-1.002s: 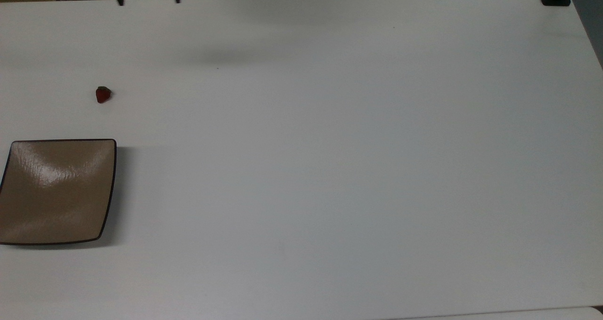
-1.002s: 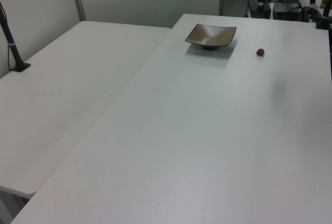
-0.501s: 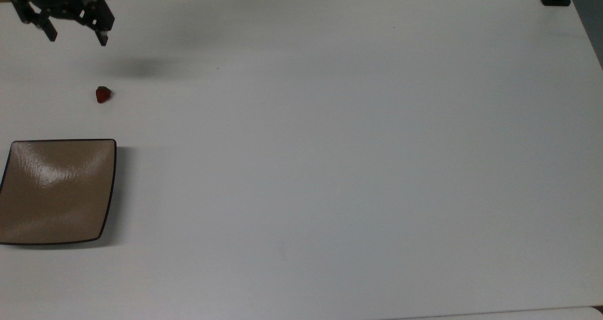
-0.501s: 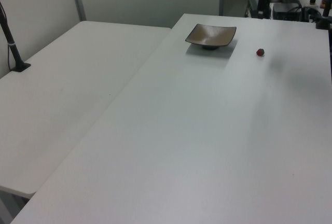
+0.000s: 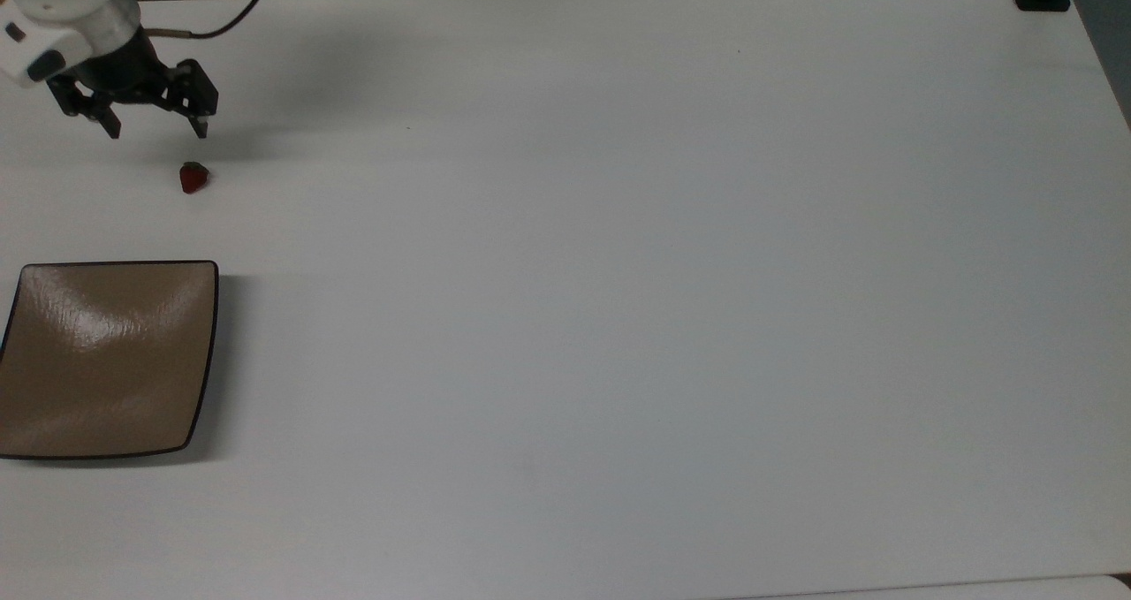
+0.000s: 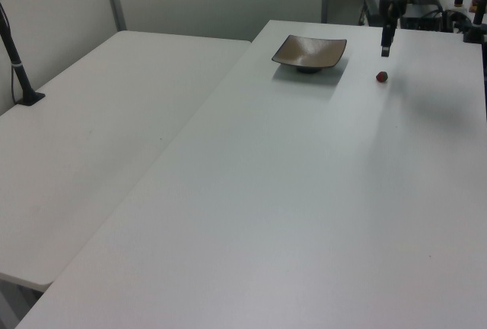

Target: Strawberries on a ceramic plate

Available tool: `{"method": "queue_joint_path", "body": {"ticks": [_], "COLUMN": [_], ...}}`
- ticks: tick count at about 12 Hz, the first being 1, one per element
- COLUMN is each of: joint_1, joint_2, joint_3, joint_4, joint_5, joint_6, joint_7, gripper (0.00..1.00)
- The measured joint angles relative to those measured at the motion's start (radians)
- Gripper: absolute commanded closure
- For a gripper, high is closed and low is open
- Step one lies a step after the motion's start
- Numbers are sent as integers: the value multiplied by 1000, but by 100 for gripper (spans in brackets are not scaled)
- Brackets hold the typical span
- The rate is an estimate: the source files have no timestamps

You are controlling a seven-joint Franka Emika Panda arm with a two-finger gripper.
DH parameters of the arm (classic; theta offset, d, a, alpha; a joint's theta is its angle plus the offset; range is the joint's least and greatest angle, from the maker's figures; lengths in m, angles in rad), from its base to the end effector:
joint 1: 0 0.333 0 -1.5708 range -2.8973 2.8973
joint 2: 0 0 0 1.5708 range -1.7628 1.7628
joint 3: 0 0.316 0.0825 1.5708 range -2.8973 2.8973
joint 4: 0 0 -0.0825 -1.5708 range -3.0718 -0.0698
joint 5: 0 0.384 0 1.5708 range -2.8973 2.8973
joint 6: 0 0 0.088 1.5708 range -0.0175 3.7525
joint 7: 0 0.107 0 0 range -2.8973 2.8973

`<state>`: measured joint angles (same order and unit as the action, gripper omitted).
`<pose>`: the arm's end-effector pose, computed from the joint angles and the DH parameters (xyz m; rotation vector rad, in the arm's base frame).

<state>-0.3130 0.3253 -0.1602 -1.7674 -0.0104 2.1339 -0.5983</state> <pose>0.5778 -0.2873 0.3853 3.0597 0.2143 0.0128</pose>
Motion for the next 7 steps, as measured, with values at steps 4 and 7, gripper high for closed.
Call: {"method": "queue_joint_path", "body": {"ticks": [4,7], "joint_1": [0,0], "joint_2": [69,93], "joint_3": [0,0], "joint_4": [-17,-17], "joint_5": [0,0], "joint_6": [59,65], "joint_7": [-4,-4], "gripper": [0,0]}}
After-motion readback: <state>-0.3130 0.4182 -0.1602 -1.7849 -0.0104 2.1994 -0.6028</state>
